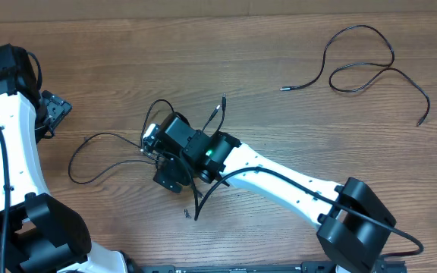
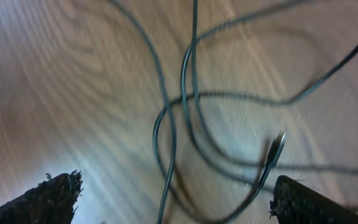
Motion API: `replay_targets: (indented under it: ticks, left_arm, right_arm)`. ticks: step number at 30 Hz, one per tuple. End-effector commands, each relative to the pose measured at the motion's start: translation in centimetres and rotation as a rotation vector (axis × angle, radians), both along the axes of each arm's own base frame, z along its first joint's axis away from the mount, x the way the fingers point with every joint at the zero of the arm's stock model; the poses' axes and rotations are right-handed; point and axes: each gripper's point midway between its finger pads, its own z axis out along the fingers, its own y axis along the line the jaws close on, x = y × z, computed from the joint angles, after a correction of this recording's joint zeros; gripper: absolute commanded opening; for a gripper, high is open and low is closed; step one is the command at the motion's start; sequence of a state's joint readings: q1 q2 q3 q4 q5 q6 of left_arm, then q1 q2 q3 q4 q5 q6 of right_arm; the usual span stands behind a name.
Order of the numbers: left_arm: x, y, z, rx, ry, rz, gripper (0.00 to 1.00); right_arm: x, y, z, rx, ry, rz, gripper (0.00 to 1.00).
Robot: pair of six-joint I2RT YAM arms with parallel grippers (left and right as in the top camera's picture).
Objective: Untangle cables
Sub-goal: 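Reach the right gripper left to the central cable tangle and grasp strands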
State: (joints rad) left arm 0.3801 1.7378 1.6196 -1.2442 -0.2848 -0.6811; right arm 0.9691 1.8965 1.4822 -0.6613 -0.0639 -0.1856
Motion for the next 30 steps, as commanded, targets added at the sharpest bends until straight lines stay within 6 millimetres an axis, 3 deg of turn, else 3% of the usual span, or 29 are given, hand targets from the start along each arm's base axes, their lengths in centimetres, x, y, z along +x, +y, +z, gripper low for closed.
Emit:
replay_targets:
  ticks: [1,15,30]
  left_arm:
    - [0.3,0.4,0.4,0.018,-0.01,0.02,1.0]
    - [0.3,0.4,0.4,0.018,-0.01,0.02,0.99]
    - [0.3,0.3,0.3,0.012,-0.012,0.018,1.0]
  right_arm:
    - [0.7,0.3,-2.2,-0.041,-0.03,0.039,1.0]
    - [3.1,3.2,-5.8,-0.03,-0.181,0.206,1.0]
    - [3.7,3.8,-5.8,-0.01,-0.207,0.217,1.0]
